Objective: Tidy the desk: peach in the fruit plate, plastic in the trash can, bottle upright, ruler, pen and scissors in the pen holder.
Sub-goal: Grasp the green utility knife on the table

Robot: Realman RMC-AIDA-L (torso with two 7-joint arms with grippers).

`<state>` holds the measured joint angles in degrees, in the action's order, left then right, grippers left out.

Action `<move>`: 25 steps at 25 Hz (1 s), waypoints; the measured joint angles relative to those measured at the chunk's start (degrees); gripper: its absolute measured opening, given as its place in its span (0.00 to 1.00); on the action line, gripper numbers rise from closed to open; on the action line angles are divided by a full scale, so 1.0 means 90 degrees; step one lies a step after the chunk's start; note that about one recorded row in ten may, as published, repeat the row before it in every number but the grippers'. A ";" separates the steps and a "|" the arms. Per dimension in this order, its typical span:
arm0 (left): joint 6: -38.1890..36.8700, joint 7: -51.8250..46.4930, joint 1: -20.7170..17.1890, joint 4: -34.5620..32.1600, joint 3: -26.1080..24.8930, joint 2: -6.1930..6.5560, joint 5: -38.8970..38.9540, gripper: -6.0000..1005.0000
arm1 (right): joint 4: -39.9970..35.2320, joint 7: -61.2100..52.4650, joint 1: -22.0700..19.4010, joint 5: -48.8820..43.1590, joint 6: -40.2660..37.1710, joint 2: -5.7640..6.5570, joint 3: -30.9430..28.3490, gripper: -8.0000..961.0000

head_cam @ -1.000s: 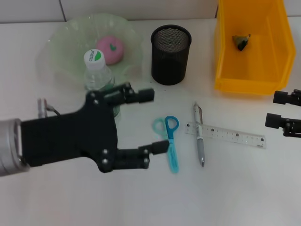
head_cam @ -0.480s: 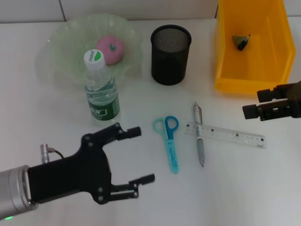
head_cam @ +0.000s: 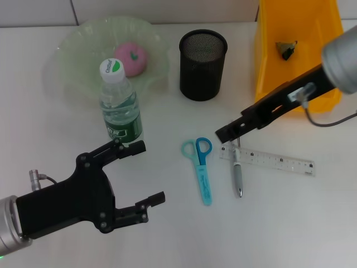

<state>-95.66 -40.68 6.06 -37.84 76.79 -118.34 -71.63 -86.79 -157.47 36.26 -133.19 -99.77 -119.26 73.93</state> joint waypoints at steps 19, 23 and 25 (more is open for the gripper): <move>0.0035 -0.0073 0.0118 0.0161 -0.0223 0.0005 -0.0024 0.83 | 0.1585 -0.1307 0.0778 -0.0781 0.1590 -0.0059 0.2298 0.86; 0.0007 -0.0073 0.0087 0.0179 -0.0231 -0.0005 -0.0028 0.83 | 0.1821 -0.1311 0.0819 -0.0719 0.1714 -0.0068 0.2441 0.86; -0.0001 -0.0063 0.0072 0.0200 -0.0232 -0.0005 -0.0025 0.83 | 0.1897 -0.1315 0.0833 -0.0622 0.1733 -0.0069 0.2467 0.86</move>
<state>-95.66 -41.25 6.70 -36.04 74.70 -118.39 -71.86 -69.72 -169.31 43.76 -138.79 -84.18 -119.88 96.13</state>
